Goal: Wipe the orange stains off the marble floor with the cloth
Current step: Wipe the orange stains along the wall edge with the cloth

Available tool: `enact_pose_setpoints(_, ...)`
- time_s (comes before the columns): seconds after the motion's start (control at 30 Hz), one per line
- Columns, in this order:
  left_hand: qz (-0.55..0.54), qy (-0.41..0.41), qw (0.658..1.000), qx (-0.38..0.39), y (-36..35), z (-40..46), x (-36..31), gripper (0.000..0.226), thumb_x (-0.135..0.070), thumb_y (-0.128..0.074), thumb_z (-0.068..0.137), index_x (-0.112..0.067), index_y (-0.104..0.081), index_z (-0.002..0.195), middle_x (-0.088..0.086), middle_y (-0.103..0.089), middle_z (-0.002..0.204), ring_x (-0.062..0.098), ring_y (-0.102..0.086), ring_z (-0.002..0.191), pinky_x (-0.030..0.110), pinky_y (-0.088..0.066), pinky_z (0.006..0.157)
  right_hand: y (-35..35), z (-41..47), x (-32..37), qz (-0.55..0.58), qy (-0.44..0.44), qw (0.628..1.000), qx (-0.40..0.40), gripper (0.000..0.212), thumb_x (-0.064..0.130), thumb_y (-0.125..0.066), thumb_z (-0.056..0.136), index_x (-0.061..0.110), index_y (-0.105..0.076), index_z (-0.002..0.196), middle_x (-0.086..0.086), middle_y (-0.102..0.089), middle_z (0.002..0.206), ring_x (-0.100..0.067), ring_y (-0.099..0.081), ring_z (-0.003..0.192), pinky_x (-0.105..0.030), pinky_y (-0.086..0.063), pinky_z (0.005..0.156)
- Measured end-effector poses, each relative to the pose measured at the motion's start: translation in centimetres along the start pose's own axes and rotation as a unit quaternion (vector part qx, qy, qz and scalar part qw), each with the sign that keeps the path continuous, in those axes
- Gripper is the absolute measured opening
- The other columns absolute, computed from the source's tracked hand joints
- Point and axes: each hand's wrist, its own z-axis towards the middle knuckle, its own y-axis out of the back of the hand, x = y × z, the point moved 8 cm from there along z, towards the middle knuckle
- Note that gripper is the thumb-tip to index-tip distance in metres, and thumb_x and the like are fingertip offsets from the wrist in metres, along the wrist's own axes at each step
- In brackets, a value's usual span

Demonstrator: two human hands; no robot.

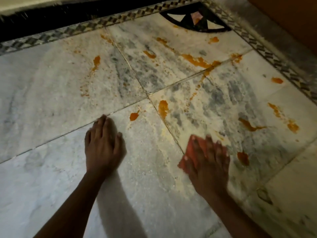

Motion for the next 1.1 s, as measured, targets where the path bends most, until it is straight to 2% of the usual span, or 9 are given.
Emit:
enact_pose_setpoints(0.07,-0.004,0.022,1.000,-0.012,-0.1,-0.2,0.4,0.069,-0.046,-0.037,0.102,-0.008,-0.037,0.160,0.012,-0.033,0.170,0.031,-0.030,0.157,0.050,-0.024,0.126,-0.5,4.6,2.1,0.002,-0.011,1.000,-0.014,0.073,0.067,-0.030,0.101,0.040,-0.019,0.168,-0.009,-0.017,0.177,-0.045,-0.014,0.161,-0.065,-0.009,0.129)
enact_pose_setpoints(0.2,-0.017,0.033,0.999,-0.022,0.8,-0.2,0.7,0.067,-0.042,-0.038,0.102,-0.007,-0.040,0.159,0.012,-0.033,0.170,0.030,-0.031,0.157,0.051,-0.025,0.127,-0.6,8.9,9.6,-0.032,0.188,0.982,0.002,0.071,0.065,-0.034,0.102,0.037,-0.025,0.167,-0.011,-0.021,0.176,-0.048,-0.019,0.160,-0.064,-0.010,0.129)
enact_pose_setpoints(0.3,0.001,0.037,0.999,-0.004,0.9,-0.3,0.9,0.066,-0.040,-0.037,0.102,-0.007,-0.039,0.160,0.011,-0.032,0.171,0.030,-0.031,0.157,0.051,-0.025,0.127,-0.5,9.0,11.1,-0.046,0.265,0.962,0.040,0.071,0.065,-0.033,0.102,0.038,-0.024,0.167,-0.011,-0.022,0.176,-0.049,-0.024,0.158,-0.065,-0.011,0.129)
enact_pose_setpoints(0.5,0.020,0.036,0.999,0.004,0.3,0.5,1.0,0.069,-0.040,-0.034,0.099,-0.007,-0.039,0.160,0.011,-0.033,0.171,0.029,-0.030,0.157,0.051,-0.025,0.126,0.0,5.7,12.2,-0.012,0.164,0.986,-0.005,0.064,0.052,-0.030,0.108,0.034,-0.018,0.169,-0.008,-0.016,0.177,-0.039,-0.015,0.163,-0.063,-0.013,0.129)
enact_pose_setpoints(0.7,0.028,0.032,0.999,0.022,-0.1,0.5,1.3,0.068,-0.039,-0.036,0.102,-0.009,-0.033,0.163,0.010,-0.028,0.173,0.029,-0.025,0.159,0.051,-0.022,0.126,-0.4,-2.6,12.9,-0.003,0.173,0.984,0.031,0.068,0.054,-0.045,0.104,0.043,-0.022,0.167,0.002,-0.017,0.178,-0.032,-0.009,0.165,-0.061,-0.024,0.127)
enact_pose_setpoints(0.83,0.011,0.026,0.999,0.035,0.5,2.2,1.6,0.068,-0.036,-0.044,0.093,-0.011,-0.044,0.156,0.011,-0.043,0.163,0.035,-0.042,0.145,0.051,-0.033,0.115,-0.5,0.5,11.1,-0.016,0.030,0.998,0.045,0.071,0.066,-0.031,0.101,0.044,-0.017,0.167,-0.002,-0.014,0.178,-0.041,-0.011,0.163,-0.063,-0.021,0.127)
enact_pose_setpoints(0.97,0.040,0.006,0.999,0.016,-0.7,5.2,2.2,0.066,-0.038,-0.040,0.099,-0.014,-0.037,0.160,0.008,-0.035,0.168,0.031,-0.034,0.151,0.049,-0.027,0.119,-1.7,12.8,12.8,0.064,-0.150,0.987,-0.006,0.075,0.065,-0.024,0.100,0.037,-0.017,0.169,-0.012,-0.012,0.178,-0.046,-0.006,0.162,-0.066,-0.004,0.128)
enact_pose_setpoints(1.03,0.047,0.011,0.999,0.001,-1.1,5.2,2.2,0.064,-0.042,-0.032,0.104,-0.016,-0.034,0.162,0.005,-0.030,0.172,0.028,-0.028,0.157,0.048,-0.023,0.123,-1.7,14.8,16.0,0.045,-0.101,0.994,-0.024,0.071,0.061,-0.024,0.102,0.034,-0.022,0.168,-0.013,-0.016,0.177,-0.045,-0.008,0.163,-0.064,-0.003,0.129)
enact_pose_setpoints(1.1,0.040,0.014,0.999,-0.006,-1.0,4.9,2.0,0.063,-0.044,-0.027,0.106,-0.018,-0.035,0.163,0.003,-0.028,0.173,0.026,-0.025,0.160,0.048,-0.023,0.126,-0.9,12.1,18.1,0.034,0.015,0.998,-0.043,0.067,0.059,-0.026,0.105,0.035,-0.023,0.168,-0.011,-0.020,0.176,-0.043,-0.015,0.162,-0.061,-0.009,0.129)
